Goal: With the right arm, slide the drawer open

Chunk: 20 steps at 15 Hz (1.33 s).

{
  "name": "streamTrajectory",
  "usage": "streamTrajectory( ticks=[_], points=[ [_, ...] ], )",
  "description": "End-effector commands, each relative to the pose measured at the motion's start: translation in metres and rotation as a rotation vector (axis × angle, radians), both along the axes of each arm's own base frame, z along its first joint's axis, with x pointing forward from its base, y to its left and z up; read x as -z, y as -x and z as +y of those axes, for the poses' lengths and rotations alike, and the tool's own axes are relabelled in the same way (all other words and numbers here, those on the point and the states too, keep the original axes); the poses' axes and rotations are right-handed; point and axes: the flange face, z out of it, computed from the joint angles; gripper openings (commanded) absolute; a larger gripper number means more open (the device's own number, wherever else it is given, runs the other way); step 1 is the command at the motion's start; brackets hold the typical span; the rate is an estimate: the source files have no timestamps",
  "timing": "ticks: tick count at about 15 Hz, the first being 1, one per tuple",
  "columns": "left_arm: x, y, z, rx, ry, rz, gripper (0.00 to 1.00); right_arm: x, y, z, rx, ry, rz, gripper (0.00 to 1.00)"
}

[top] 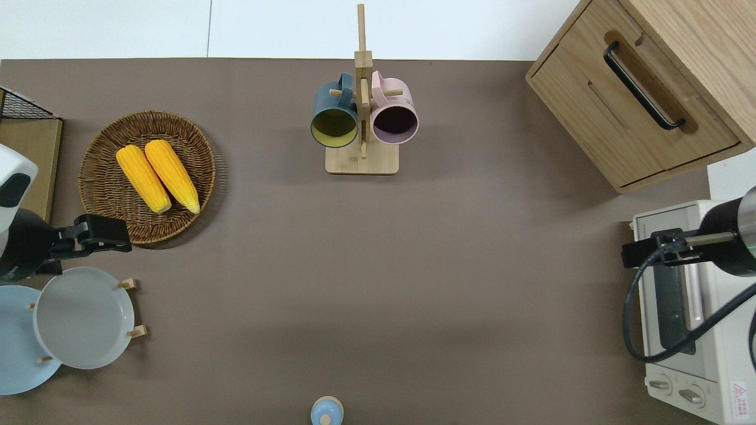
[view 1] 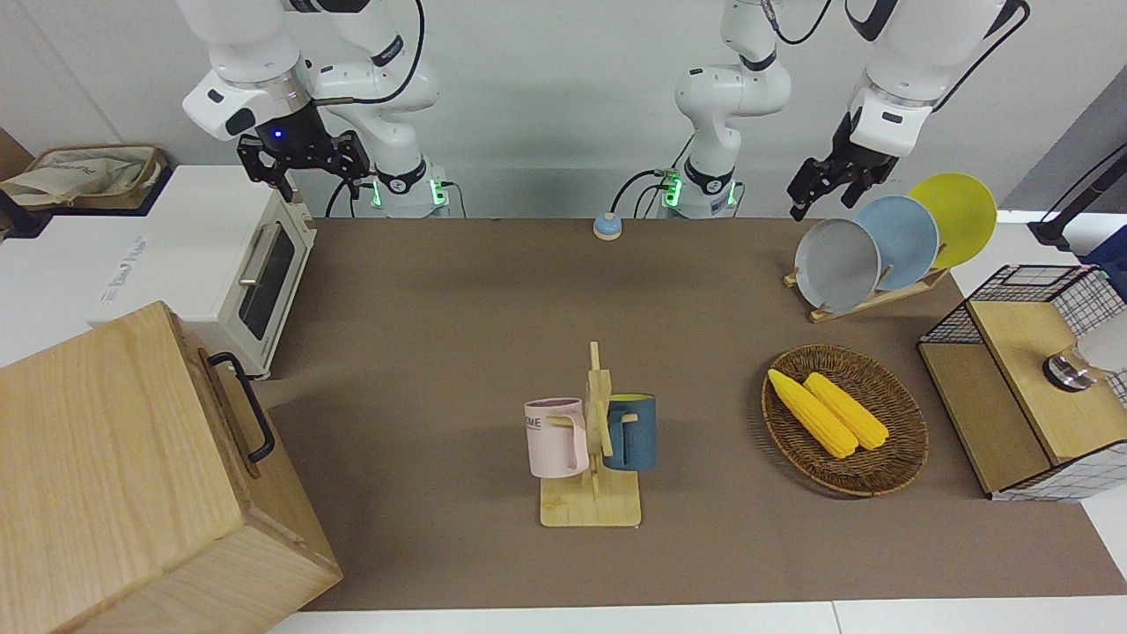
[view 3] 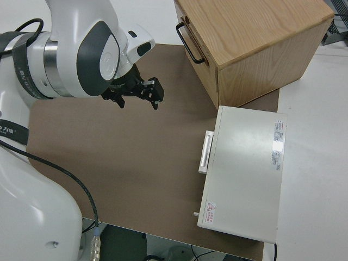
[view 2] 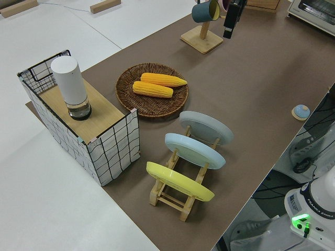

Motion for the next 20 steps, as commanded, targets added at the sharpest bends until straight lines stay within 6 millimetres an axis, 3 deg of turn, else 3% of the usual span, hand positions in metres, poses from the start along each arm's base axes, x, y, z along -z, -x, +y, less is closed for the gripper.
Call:
streamTrajectory(
  ticks=[1, 14, 20],
  points=[
    [-0.005, 0.004, 0.002, 0.006, 0.001, 0.003, 0.99, -0.003, -0.005, 0.003, 0.000, -0.017, -0.008, 0.981],
    [-0.005, 0.004, 0.002, 0.006, 0.001, 0.005, 0.99, -0.002, -0.005, 0.012, -0.016, 0.000, -0.009, 0.981],
    [-0.005, 0.004, 0.002, 0.006, 0.001, 0.005, 0.99, 0.016, -0.027, 0.026, -0.005, 0.026, -0.051, 0.981]
  ],
)
